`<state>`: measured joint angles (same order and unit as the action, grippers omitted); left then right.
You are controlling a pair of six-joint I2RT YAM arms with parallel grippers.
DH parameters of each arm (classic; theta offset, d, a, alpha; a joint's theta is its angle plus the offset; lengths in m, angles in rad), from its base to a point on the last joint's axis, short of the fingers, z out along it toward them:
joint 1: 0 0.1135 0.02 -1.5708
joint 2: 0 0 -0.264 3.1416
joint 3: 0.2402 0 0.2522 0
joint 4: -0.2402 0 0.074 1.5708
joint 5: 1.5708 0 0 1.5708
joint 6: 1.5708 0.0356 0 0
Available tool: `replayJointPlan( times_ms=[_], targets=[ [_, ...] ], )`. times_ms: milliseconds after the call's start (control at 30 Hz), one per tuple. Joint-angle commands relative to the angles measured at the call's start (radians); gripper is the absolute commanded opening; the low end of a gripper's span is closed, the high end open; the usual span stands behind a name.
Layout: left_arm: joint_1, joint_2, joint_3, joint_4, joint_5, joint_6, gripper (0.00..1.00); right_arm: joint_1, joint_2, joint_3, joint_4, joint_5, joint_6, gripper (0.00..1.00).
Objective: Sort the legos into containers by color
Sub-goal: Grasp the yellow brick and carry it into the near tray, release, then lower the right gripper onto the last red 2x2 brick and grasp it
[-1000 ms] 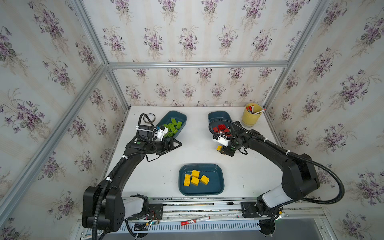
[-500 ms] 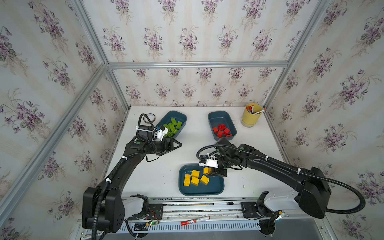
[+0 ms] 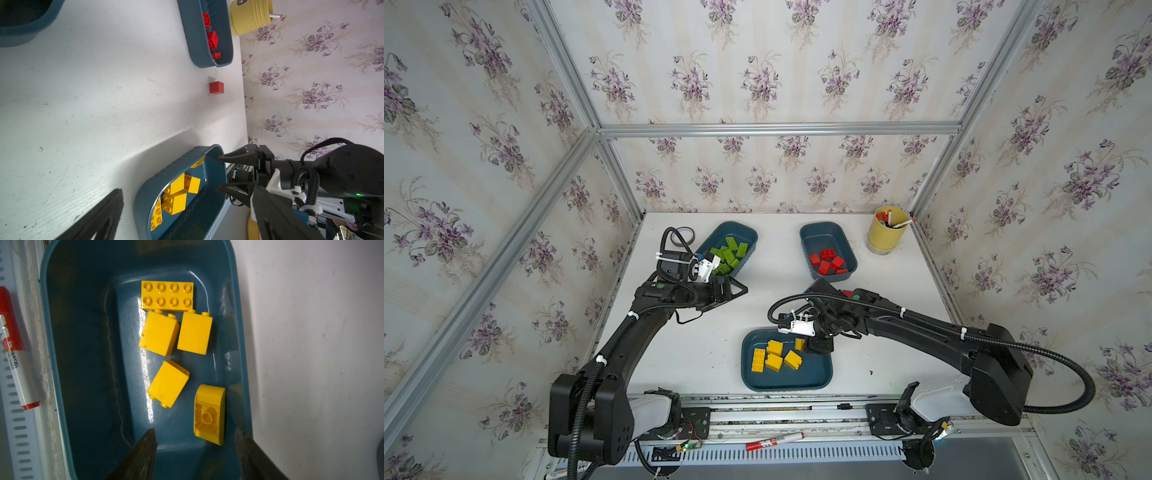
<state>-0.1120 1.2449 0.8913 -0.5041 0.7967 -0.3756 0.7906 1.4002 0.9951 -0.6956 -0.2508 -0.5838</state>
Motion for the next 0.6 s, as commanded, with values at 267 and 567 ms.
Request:
replayJointPlan(
  times_ms=[267, 567],
  targets=[
    [0.001, 0.009, 0.01, 0.0, 0.015, 0.016, 0.99, -0.37, -0.047, 0.043, 0.004, 0.053, 0.011, 0.66],
    [0.002, 0.033, 0.026, 0.001, 0.02, 0.027, 0.99, -0.5, 0.107, 0.091, 0.031, 0.154, -0.061, 0.67]
  ],
)
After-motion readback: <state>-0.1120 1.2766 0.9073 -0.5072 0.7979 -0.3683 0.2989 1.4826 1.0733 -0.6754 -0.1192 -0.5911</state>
